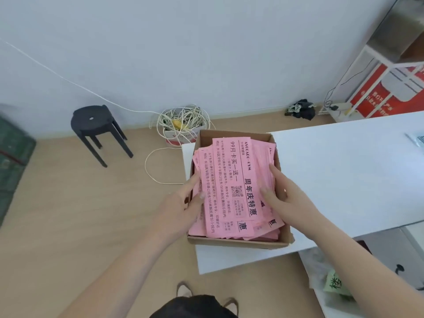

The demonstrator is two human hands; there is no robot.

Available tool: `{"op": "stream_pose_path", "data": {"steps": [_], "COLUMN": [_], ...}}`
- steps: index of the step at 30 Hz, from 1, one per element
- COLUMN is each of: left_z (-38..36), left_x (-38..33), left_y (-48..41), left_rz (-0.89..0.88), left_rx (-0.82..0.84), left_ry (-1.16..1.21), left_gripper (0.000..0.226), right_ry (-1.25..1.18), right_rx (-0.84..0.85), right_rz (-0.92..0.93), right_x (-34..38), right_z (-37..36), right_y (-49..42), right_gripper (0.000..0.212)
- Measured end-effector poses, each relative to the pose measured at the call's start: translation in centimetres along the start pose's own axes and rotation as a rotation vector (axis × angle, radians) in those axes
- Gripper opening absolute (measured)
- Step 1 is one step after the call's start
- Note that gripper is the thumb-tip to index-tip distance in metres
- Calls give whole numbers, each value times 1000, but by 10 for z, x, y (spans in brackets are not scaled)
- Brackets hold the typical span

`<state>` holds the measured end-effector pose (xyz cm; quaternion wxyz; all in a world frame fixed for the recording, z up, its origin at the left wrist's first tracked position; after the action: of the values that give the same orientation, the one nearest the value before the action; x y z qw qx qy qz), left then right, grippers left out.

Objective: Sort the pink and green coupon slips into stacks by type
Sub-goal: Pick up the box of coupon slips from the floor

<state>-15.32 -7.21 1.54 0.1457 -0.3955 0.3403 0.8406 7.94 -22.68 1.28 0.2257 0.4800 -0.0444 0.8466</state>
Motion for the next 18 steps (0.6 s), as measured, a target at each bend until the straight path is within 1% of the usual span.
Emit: {"op": "stream_pose_path", "data": {"steps": [3,7,11,14,15,17,18], "left_z": [-1,-1,-4,-5,-4,0,1], "left_x": [-4,-7,-14,-15,-17,-22,-26], "left_y": [9,6,4,-2,-1,4,8], "left_rz": [-7,55,36,33,37,58,53], "left_rx": [-113,-140,-146,-163,-161,-167,-197], "left_ry": [-32,-53,-159,-189,-175,-132,-137], "left_gripper": [55,64,70,73,72,57,51], "right_ry": [195,346,373,382,364,353,376], "right_rx": [-76,-60,-39,13,30,61,74], "right_rz": [32,65,84,107,107,135,153], "right_x": [13,31,35,35,33,26,22], "right_z": [3,-8,-1,5,9,18,21], "right_y": [-6,-11,-25,-40,-45,-54,-56], "right_gripper": [84,90,94,95,95,95,94]}}
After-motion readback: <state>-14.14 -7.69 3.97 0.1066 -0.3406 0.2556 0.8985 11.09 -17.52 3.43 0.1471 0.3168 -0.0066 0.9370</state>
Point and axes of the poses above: each hand's wrist, its own y-axis away from the middle knuckle, its own z-axis out of the back of the hand, x = y × z, the point moved 7 cm from there along -y, towards the middle knuckle, and after that the axes turned 13 degrees about z, right-handed, at the moved point
